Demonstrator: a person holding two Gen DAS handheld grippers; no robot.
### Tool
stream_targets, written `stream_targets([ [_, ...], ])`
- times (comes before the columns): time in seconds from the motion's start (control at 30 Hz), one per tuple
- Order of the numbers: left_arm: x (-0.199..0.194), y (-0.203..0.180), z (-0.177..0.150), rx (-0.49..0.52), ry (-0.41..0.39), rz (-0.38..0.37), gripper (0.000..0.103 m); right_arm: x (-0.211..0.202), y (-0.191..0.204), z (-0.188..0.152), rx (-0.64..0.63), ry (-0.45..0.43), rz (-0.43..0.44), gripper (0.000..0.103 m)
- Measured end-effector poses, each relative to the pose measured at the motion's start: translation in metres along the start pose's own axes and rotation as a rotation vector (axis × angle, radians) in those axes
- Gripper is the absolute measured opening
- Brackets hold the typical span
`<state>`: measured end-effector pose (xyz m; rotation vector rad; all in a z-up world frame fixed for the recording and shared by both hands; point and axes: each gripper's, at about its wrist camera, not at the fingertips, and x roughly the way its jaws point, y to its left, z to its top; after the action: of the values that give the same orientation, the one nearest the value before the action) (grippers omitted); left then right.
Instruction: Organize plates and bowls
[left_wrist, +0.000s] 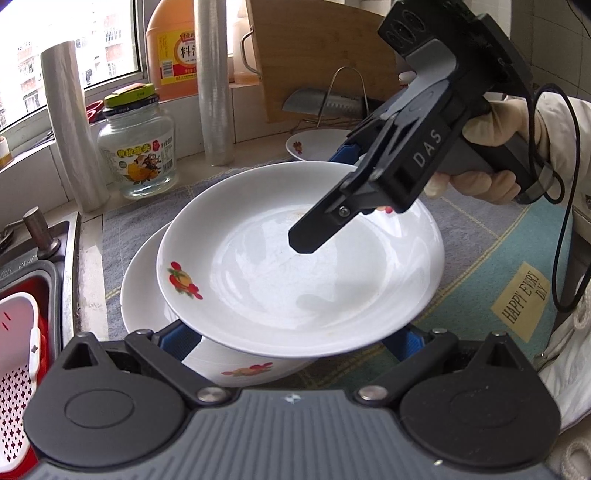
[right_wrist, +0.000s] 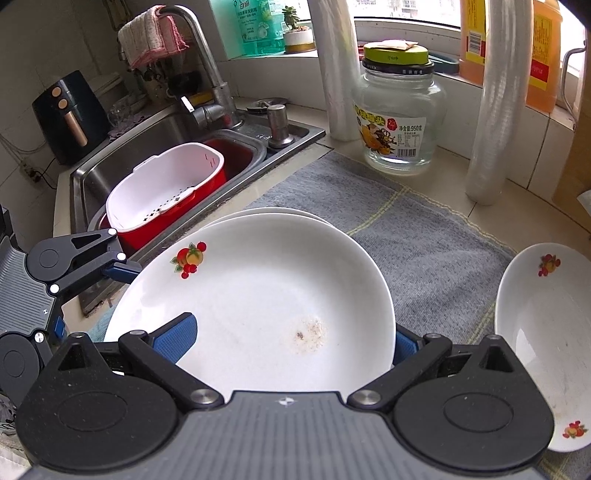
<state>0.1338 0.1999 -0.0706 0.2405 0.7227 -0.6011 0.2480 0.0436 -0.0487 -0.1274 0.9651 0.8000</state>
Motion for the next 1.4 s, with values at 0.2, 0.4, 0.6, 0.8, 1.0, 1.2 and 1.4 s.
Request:
stream_targets([
  [0.2, 0.006, 0.005, 0.001, -0.007, 0.007, -0.008, 0.102, 0.006, -0.005, 0.004, 0.004, 0.006, -0.005, 0.103],
  [0.4, 0.010, 0.010, 0.002, -0.022, 0.013, -0.018, 0.102, 0.010, -0.007, 0.007, 0.002, 0.014, -0.012, 0.103],
  [0.6, 0.013, 0.013, 0.001, -0.034, 0.023, -0.022, 0.102, 0.014, -0.007, 0.010, -0.009, 0.019, -0.016, 0.103],
  [0.8, 0.015, 0.019, 0.004, -0.058, 0.040, -0.040, 0.101, 0.017, -0.006, 0.012, -0.020, 0.028, -0.026, 0.103],
  [1.0, 0.020, 0.025, 0.008, -0.082, 0.084, -0.067, 0.102, 0.022, -0.004, 0.014, -0.022, 0.042, -0.039, 0.103],
  [1.2, 0.022, 0.026, 0.011, -0.090, 0.123, -0.078, 0.102, 0.022, -0.005, 0.014, -0.016, 0.043, -0.038, 0.103],
  [1.4, 0.026, 0.029, 0.015, -0.105, 0.199, -0.080, 0.102, 0.022, -0.003, 0.016, -0.011, 0.047, -0.041, 0.103],
])
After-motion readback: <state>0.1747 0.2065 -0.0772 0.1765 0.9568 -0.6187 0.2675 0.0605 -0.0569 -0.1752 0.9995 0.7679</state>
